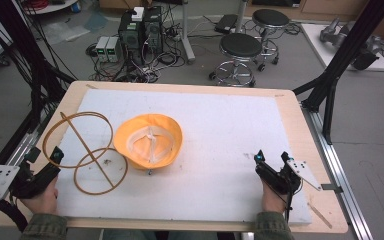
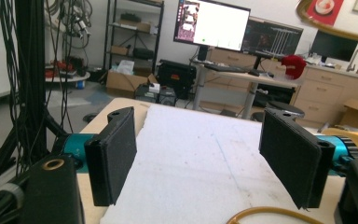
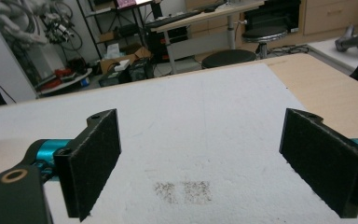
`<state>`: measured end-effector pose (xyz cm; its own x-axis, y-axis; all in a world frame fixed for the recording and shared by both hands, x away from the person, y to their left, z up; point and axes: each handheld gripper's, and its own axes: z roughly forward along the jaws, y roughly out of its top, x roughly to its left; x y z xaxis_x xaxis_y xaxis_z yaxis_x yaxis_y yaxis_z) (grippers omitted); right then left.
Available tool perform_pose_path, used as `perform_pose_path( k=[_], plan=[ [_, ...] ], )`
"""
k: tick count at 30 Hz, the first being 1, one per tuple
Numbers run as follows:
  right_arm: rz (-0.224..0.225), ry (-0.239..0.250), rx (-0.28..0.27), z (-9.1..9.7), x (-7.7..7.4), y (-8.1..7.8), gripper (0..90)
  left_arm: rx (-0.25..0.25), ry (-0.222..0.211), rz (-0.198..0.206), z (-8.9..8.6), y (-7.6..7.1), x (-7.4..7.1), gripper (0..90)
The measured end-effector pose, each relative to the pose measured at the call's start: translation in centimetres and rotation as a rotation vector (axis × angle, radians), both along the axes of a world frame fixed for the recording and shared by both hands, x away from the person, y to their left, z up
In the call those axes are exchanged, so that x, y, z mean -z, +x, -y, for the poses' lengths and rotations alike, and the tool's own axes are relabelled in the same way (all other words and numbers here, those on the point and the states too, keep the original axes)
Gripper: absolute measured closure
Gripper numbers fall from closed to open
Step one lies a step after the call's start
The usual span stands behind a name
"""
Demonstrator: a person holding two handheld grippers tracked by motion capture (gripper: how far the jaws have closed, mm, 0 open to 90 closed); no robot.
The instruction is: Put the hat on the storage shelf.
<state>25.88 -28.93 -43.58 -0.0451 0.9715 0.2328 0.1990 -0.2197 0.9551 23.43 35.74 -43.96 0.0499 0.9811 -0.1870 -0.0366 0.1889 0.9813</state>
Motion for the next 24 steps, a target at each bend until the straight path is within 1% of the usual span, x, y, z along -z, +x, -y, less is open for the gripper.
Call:
perform_pose_path(
  k=[2,5,7,10,12,13,15,17,18,21,23,24],
  plan=[
    [0.003,0.028,0.003,0.1,-0.3,0.0,11.4,-0.001,-0.001,0.002,0.0,0.0,0.0,27.7],
    [0.038,0.029,0.007,0.0,-1.0,0.0,11.4,-0.013,-0.008,0.000,-0.2,0.0,0.1,28.2],
    [0.035,0.038,0.004,-0.2,-1.4,0.1,11.4,-0.015,-0.008,0.004,-0.3,-0.1,0.1,28.3],
    [0.044,0.036,-0.009,-0.7,-1.9,0.6,11.4,-0.018,-0.013,0.002,-0.4,-0.1,0.1,28.2],
    [0.047,0.027,-0.028,-1.2,-2.4,0.9,11.4,-0.022,-0.017,0.001,-0.5,-0.1,0.1,28.3],
    [0.062,0.014,-0.037,-1.4,-2.6,1.1,11.4,-0.024,-0.019,0.003,-0.5,-0.1,0.1,28.2],
    [0.077,-0.006,-0.052,-1.8,-3.1,1.4,11.4,-0.025,-0.017,0.002,-0.6,-0.1,0.1,28.2],
    [0.121,-0.029,-0.087,-2.2,-3.6,1.7,11.4,-0.027,-0.019,0.002,-0.6,-0.1,0.2,28.2],
    [0.121,-0.029,-0.087,-2.2,-3.6,1.7,11.4,-0.027,-0.019,0.002,-0.6,-0.1,0.2,28.2],
    [0.115,-0.041,-0.131,-2.7,-4.5,2.3,11.4,-0.024,-0.016,0.004,-0.5,0.0,0.2,28.3],
    [0.126,-0.060,-0.165,-3.0,-5.0,2.7,11.4,-0.022,-0.014,0.005,-0.5,0.0,0.1,28.3],
    [0.124,-0.062,-0.184,-3.2,-5.3,2.9,11.3,-0.022,-0.014,0.005,-0.5,0.0,0.1,28.3]
  ],
)
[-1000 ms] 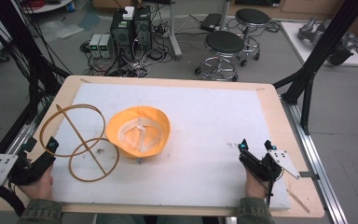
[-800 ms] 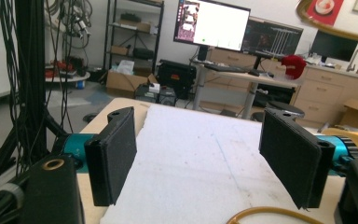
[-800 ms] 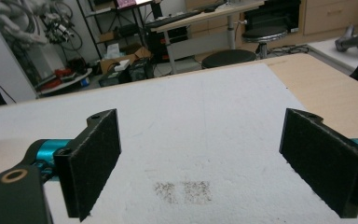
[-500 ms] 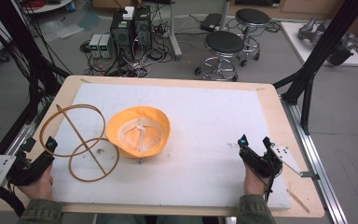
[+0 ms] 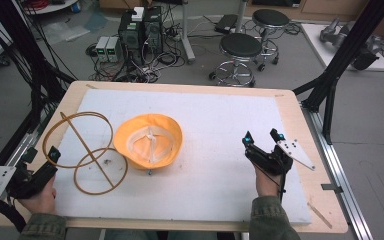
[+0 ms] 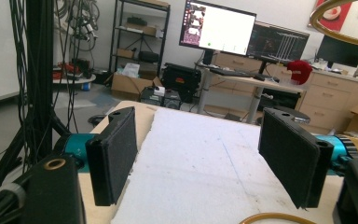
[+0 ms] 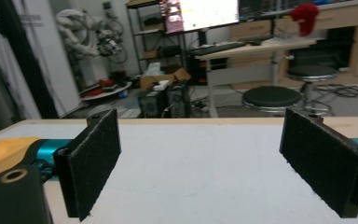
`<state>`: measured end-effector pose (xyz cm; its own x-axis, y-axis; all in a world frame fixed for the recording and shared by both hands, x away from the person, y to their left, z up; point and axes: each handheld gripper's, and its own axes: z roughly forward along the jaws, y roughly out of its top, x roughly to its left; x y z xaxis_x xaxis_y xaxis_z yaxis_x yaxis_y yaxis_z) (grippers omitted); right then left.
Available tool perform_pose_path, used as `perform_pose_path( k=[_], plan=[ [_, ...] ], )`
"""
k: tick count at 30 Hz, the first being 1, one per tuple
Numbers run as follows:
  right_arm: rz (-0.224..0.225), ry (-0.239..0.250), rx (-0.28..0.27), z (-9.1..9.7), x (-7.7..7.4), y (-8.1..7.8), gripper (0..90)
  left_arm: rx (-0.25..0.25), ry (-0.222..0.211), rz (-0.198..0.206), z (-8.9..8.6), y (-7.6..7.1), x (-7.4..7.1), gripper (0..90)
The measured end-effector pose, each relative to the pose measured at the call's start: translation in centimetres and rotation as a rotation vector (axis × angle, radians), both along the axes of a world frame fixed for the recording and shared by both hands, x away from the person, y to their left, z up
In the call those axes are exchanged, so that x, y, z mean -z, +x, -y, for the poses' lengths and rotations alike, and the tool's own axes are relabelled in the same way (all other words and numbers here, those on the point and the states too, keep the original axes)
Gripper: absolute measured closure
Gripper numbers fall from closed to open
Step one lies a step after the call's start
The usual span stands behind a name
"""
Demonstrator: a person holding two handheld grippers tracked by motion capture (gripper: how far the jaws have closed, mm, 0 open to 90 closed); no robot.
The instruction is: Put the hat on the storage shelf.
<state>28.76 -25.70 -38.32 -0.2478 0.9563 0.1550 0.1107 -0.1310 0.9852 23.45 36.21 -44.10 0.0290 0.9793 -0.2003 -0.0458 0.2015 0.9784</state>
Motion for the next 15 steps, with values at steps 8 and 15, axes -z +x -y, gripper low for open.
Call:
perform_pose_path(
  k=[8,15],
  plan=[
    [-0.070,0.013,-0.108,-2.1,-1.3,2.1,11.1,0.005,0.002,-0.001,0.0,0.0,0.0,28.3],
    [-0.060,0.009,-0.160,-4.1,-2.4,3.2,11.1,0.008,0.005,-0.001,0.0,0.0,0.0,28.2]
  ],
)
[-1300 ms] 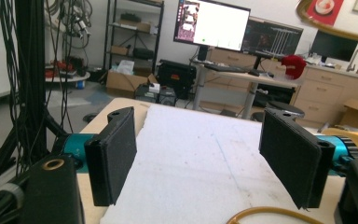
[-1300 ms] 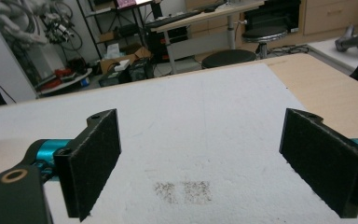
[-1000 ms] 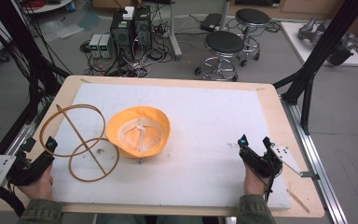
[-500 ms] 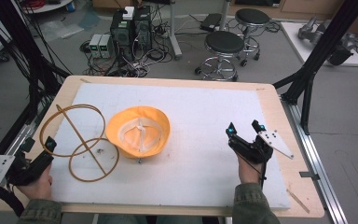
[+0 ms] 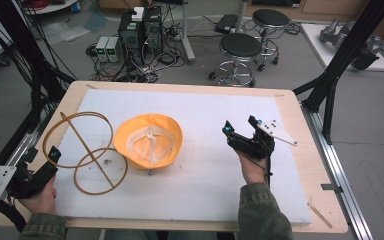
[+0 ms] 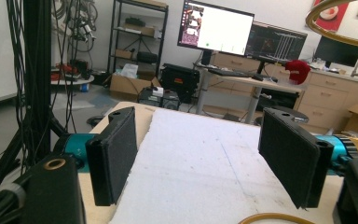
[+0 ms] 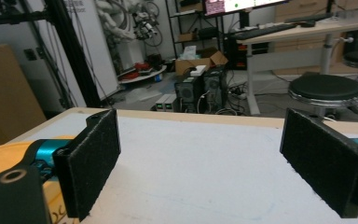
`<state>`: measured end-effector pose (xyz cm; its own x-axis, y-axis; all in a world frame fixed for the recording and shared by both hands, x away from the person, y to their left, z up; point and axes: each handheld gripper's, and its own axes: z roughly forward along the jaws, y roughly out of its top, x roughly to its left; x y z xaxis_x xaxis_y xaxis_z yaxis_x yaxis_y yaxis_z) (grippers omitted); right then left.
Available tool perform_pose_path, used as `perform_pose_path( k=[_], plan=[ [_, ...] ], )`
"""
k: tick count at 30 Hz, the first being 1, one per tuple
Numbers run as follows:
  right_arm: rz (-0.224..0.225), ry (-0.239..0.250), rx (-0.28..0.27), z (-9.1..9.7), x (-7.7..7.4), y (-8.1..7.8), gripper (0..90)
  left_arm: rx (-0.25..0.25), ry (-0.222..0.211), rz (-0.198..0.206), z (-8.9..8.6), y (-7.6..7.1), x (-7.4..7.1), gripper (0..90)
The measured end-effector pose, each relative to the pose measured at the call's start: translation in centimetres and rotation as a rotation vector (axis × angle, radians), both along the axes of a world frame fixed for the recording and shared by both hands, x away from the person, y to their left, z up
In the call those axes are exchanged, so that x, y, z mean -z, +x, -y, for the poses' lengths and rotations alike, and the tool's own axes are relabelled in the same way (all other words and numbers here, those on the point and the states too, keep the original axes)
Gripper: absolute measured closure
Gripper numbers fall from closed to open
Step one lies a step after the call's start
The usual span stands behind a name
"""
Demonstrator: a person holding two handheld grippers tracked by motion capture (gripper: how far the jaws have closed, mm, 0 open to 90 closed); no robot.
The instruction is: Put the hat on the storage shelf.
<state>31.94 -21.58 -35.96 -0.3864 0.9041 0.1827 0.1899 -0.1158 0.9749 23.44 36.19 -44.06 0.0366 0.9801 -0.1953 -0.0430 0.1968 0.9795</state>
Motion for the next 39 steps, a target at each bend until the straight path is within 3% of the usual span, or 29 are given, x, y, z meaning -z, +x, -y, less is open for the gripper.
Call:
perform_pose_path(
  k=[8,21,28,39],
  plan=[
    [-0.005,-0.005,-0.076,-2.5,-0.7,1.5,10.8,0.002,-0.002,0.000,0.0,0.1,0.0,28.2],
    [-0.009,-0.031,-0.143,-6.1,-1.4,2.8,10.8,0.010,-0.009,0.003,0.1,0.2,0.1,28.3],
    [-0.049,-0.043,-0.179,-7.6,-1.5,3.4,10.8,0.008,-0.012,0.003,0.0,0.1,0.1,28.2],
    [-0.086,-0.115,-0.234,-11.0,-1.9,4.4,10.8,0.003,-0.018,0.007,-0.2,0.0,0.0,28.3]
  ],
)
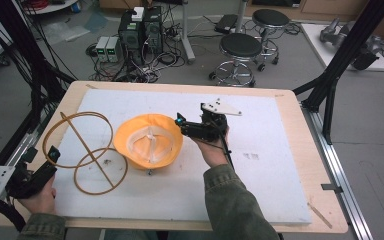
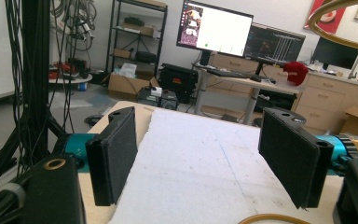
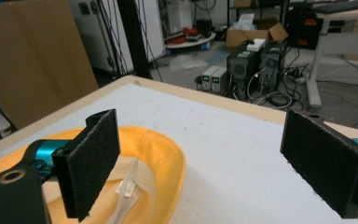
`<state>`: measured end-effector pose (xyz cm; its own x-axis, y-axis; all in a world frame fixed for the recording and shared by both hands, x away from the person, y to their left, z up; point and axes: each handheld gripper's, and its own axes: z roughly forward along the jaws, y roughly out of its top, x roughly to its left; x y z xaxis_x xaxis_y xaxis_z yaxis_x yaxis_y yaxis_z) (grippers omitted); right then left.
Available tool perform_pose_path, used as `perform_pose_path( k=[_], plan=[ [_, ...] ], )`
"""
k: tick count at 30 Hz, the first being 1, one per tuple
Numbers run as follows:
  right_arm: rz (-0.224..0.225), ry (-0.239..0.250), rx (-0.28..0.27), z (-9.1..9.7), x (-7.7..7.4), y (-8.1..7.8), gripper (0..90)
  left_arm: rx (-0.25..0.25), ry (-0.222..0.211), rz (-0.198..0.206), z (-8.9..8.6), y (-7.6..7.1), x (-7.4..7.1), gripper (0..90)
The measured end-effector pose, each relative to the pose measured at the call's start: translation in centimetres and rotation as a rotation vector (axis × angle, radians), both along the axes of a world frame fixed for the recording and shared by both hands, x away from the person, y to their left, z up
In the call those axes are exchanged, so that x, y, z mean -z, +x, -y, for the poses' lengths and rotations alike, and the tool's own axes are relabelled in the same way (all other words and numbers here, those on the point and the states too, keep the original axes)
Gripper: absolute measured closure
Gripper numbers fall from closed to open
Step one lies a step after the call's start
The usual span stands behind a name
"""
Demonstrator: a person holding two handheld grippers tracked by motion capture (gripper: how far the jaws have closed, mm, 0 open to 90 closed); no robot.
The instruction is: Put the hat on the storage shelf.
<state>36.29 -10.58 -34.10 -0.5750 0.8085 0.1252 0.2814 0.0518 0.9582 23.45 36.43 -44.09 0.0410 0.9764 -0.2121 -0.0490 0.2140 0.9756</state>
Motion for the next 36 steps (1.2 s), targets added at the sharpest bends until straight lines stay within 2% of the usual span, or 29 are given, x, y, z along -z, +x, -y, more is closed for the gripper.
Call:
perform_pose_path(
  k=[9,13,19,26,29,34,36],
  plan=[
    [-0.080,-0.094,-0.003,-2.5,1.1,1.6,10.9,0.018,0.009,-0.005,0.3,0.0,0.0,28.2],
    [-0.104,-0.120,-0.022,-3.3,1.5,1.9,10.9,0.021,0.007,-0.002,0.3,0.0,0.0,28.2],
    [-0.172,-0.165,-0.026,-4.1,2.4,2.3,10.8,0.021,0.008,-0.003,0.3,0.0,0.0,28.2],
    [-0.225,-0.184,-0.043,-4.3,2.9,2.6,10.9,0.030,0.006,0.001,0.3,0.0,0.1,28.0],
    [-0.266,-0.175,-0.062,-4.3,3.2,2.8,10.9,0.033,0.004,-0.001,0.4,0.0,0.0,27.9],
    [-0.292,-0.187,-0.071,-4.4,3.5,2.9,11.1,0.032,0.005,-0.001,0.4,-0.1,0.0,27.9],
    [-0.313,-0.178,-0.083,-4.4,3.6,3.0,13.8,0.032,0.004,-0.001,0.3,0.0,0.0,27.9]
  ],
)
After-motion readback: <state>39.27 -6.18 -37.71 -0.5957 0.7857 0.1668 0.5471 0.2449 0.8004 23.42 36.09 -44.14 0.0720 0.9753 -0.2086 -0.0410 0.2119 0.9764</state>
